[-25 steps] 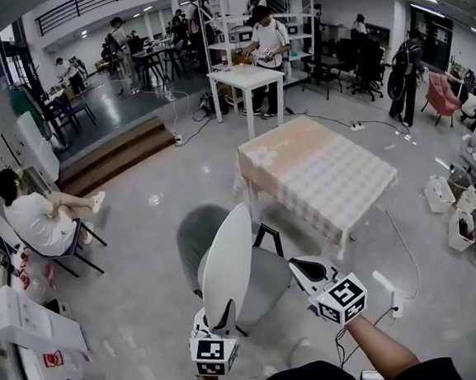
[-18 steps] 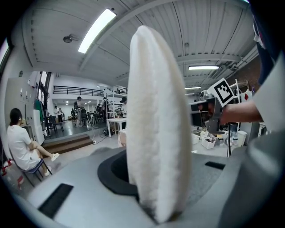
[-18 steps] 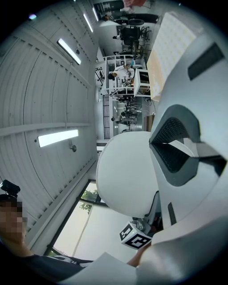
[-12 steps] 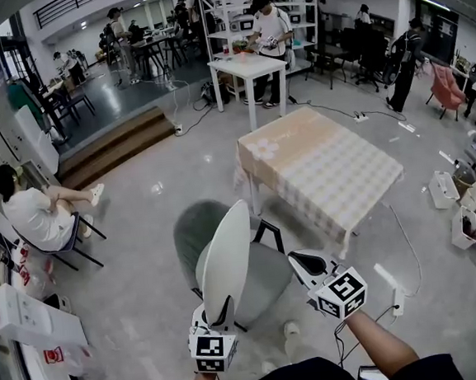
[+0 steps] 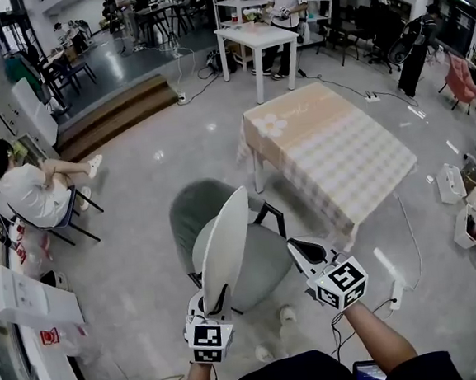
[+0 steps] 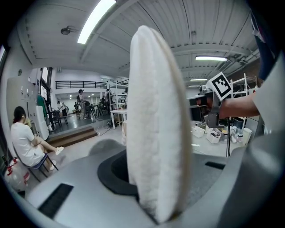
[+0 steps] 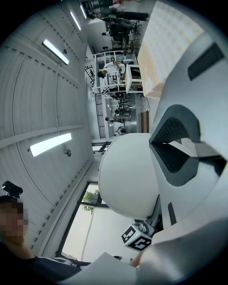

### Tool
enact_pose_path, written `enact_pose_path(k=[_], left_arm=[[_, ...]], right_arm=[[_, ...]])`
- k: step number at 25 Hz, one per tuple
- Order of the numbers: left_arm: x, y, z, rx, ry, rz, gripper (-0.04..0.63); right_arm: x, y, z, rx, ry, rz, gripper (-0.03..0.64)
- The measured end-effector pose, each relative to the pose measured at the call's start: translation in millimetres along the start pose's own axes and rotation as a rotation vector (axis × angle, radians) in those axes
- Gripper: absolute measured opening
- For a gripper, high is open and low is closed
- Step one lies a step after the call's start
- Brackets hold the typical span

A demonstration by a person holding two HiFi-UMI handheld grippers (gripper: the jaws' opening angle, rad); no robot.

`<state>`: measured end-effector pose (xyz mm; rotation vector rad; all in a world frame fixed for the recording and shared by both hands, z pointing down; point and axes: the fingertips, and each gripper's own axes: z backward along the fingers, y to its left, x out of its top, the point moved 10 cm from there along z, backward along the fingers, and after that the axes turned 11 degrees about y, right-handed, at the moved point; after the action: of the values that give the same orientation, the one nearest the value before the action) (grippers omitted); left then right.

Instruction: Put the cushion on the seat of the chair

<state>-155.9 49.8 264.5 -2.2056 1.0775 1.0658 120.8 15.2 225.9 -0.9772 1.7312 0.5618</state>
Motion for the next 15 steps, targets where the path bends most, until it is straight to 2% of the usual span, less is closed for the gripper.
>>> enact_pose_path(k=[15], left_arm=[[-13, 19, -38, 0.059, 0.091, 0.064, 0.072]], right_arm=[[-23, -30, -48, 0.074, 0.085, -0.030, 0.018]])
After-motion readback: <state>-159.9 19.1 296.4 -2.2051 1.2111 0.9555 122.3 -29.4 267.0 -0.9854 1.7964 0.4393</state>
